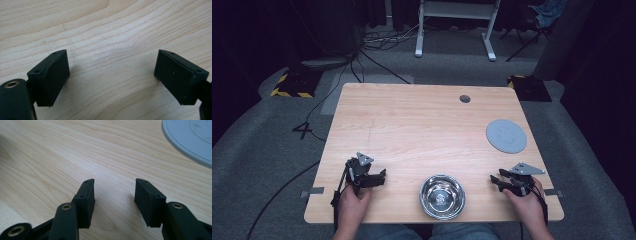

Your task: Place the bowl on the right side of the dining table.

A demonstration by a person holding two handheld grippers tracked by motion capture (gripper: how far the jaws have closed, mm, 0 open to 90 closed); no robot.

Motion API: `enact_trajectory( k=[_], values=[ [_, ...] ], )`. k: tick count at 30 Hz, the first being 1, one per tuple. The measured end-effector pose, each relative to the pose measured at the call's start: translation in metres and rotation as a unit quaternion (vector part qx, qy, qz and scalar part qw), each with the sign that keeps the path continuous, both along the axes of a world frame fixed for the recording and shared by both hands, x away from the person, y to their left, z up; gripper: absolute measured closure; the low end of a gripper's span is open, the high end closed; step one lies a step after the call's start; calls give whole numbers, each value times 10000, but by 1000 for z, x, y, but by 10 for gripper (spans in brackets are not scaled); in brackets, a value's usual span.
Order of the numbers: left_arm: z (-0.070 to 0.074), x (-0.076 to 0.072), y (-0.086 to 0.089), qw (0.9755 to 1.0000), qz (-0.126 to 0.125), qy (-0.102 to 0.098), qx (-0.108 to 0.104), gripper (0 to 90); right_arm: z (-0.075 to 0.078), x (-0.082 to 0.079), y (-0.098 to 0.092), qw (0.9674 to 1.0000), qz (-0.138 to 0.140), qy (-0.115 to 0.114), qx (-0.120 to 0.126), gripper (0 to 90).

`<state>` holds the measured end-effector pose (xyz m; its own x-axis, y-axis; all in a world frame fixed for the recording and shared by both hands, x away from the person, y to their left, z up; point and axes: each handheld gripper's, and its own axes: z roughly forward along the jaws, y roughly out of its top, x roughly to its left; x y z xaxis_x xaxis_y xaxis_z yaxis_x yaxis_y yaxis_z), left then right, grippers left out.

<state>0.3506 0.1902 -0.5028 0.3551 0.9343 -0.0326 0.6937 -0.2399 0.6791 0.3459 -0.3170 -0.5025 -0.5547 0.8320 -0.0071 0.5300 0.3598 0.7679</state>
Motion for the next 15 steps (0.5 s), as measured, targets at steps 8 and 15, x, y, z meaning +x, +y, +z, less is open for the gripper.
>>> enact_trajectory(
  k=[8, 15],
  values=[
    [0, 0, 0, 10000, 0, 0, 1, 129, 7, 2, -2, 9974, 78, 536, 467, 506],
    [0, 0, 0, 10000, 0, 0, 1, 129, 27, -2, 6, 9978, 359, 506, 245, 566]
  ],
)
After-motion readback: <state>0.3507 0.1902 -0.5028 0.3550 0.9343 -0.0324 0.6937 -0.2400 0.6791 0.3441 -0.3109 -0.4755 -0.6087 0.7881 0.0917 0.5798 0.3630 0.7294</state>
